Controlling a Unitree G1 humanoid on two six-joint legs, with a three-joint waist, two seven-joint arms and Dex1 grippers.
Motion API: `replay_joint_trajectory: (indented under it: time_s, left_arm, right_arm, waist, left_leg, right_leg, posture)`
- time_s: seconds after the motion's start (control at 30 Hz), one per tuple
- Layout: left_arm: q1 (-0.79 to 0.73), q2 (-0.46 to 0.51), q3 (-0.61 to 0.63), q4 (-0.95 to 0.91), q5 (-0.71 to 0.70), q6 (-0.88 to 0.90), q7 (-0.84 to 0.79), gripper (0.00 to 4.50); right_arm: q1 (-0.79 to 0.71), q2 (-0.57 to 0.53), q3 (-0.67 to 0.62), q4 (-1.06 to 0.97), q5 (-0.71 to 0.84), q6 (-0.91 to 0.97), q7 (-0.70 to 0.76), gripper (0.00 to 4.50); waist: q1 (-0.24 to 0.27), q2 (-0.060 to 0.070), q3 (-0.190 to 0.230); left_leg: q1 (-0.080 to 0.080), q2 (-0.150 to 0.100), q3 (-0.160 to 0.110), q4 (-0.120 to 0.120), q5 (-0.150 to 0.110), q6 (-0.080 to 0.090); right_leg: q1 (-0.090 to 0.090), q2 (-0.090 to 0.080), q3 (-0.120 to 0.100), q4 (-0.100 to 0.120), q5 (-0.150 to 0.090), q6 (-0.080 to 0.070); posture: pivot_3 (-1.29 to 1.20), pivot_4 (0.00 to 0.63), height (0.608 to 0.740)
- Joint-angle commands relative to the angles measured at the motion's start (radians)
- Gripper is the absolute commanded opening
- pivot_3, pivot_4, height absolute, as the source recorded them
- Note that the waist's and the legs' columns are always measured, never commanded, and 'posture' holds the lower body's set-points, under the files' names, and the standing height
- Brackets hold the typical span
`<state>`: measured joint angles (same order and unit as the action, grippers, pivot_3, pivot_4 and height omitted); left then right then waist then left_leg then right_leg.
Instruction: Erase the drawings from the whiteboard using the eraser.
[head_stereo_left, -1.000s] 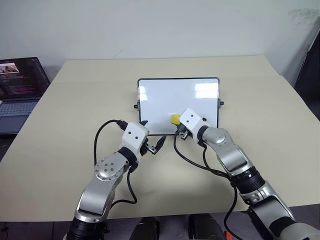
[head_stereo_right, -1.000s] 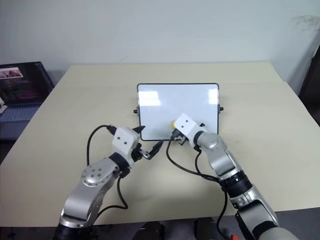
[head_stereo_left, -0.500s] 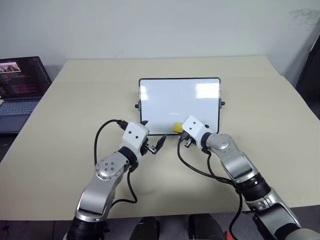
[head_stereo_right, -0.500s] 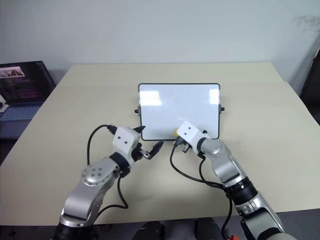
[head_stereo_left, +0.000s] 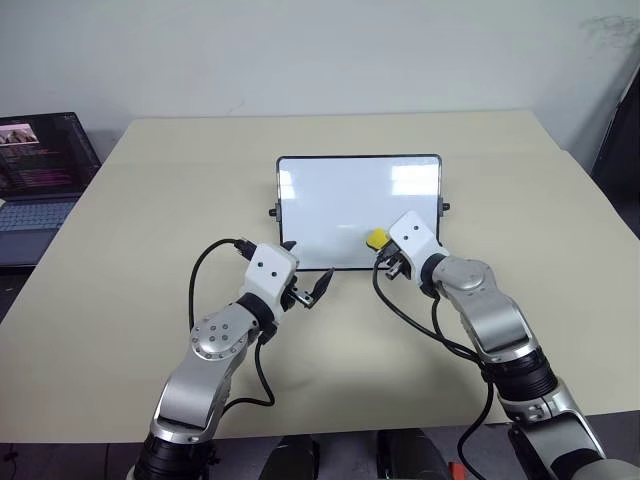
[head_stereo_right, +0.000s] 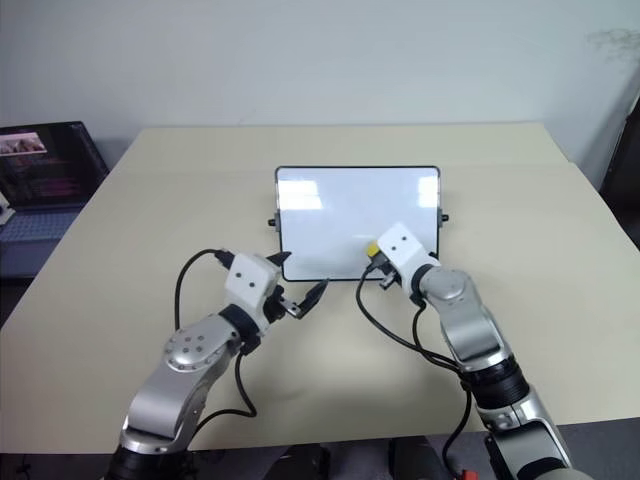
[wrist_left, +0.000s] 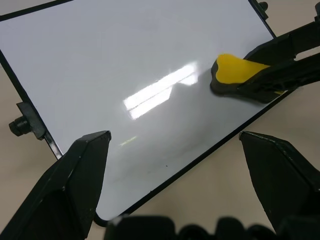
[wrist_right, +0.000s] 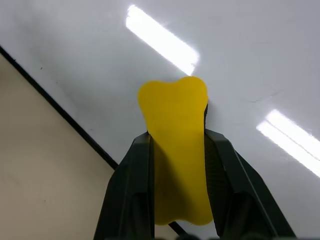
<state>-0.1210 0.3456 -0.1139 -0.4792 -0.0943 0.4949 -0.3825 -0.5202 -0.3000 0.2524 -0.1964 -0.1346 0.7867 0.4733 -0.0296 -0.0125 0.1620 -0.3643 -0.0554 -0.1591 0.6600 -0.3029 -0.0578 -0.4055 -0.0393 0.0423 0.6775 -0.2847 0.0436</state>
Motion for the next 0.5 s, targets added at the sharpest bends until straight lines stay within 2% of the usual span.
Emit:
replay_joint_trajectory:
  time_s: [0.03, 0.33, 0.5]
  left_arm:
    - [-0.017, -0.003, 0.001, -0.039, -0.008, -0.006, -0.002, 4.50]
    - [-0.025, 0.001, -0.003, -0.029, -0.010, -0.013, -0.014, 4.50]
    - [-0.026, 0.035, 0.009, -0.057, -0.051, -0.016, -0.083, 4.50]
  right_arm:
    - [-0.022, 0.014, -0.024, -0.053, 0.017, 0.023, -0.016, 1.05]
    - [-0.027, 0.022, -0.031, -0.047, 0.026, 0.031, -0.044, 1.05]
    - [-0.019, 0.010, -0.080, -0.107, 0.047, 0.096, -0.061, 1.05]
  waist:
    - [0.000, 0.000, 0.000]
    - [0.000, 0.000, 0.000]
    - [0.000, 0.000, 0.000]
  left_leg:
    - [0.000, 0.000, 0.000, 0.000, 0.000, 0.000]
    - [0.000, 0.000, 0.000, 0.000, 0.000, 0.000]
    - [0.000, 0.000, 0.000, 0.000, 0.000, 0.000]
  right_leg:
    - [0.000, 0.000, 0.000, 0.000, 0.000, 0.000]
    - [0.000, 0.000, 0.000, 0.000, 0.000, 0.000]
    - [0.000, 0.000, 0.000, 0.000, 0.000, 0.000]
  posture:
    - [0.00, 0.150, 0.740]
    - [0.00, 0.150, 0.740]
    - [0.00, 0.150, 0.740]
